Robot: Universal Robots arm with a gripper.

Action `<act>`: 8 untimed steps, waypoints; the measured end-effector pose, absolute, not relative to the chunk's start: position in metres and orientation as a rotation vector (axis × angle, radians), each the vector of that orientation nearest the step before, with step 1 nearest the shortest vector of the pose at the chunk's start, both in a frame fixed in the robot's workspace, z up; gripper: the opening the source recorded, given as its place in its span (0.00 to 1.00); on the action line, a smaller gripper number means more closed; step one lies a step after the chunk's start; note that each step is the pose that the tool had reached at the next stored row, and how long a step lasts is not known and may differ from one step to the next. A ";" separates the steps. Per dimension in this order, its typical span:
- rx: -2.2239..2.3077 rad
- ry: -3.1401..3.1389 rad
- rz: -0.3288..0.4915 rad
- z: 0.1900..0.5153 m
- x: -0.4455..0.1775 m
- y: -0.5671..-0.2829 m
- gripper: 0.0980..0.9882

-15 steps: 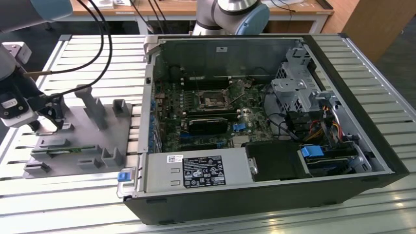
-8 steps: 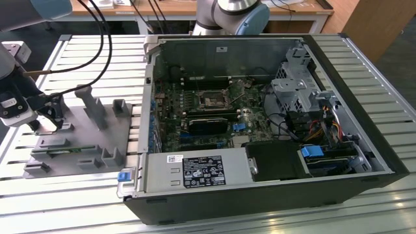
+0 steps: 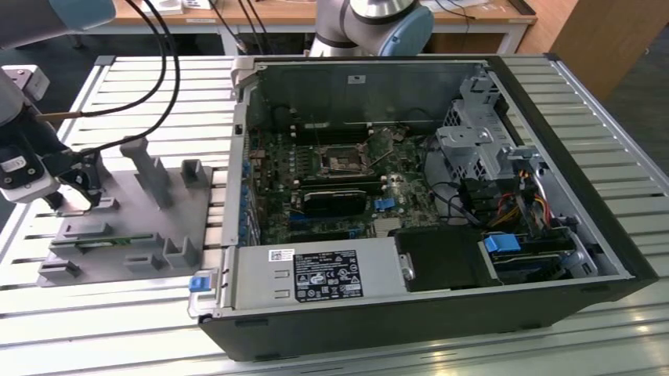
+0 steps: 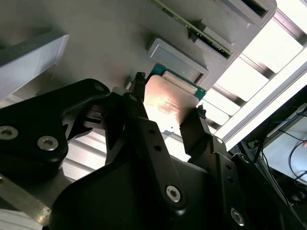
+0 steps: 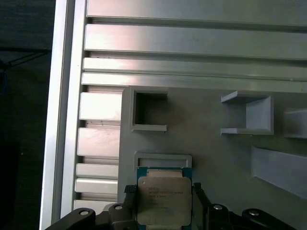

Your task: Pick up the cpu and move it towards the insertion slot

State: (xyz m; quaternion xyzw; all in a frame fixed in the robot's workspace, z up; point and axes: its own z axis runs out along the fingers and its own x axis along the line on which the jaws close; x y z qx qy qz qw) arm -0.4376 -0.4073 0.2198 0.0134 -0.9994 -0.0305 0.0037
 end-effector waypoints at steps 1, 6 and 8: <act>0.042 -3.133 -0.096 0.220 -0.438 -0.407 0.50; 0.042 -3.133 -0.096 0.221 -0.438 -0.407 0.50; 0.042 -3.133 -0.096 0.222 -0.438 -0.407 0.50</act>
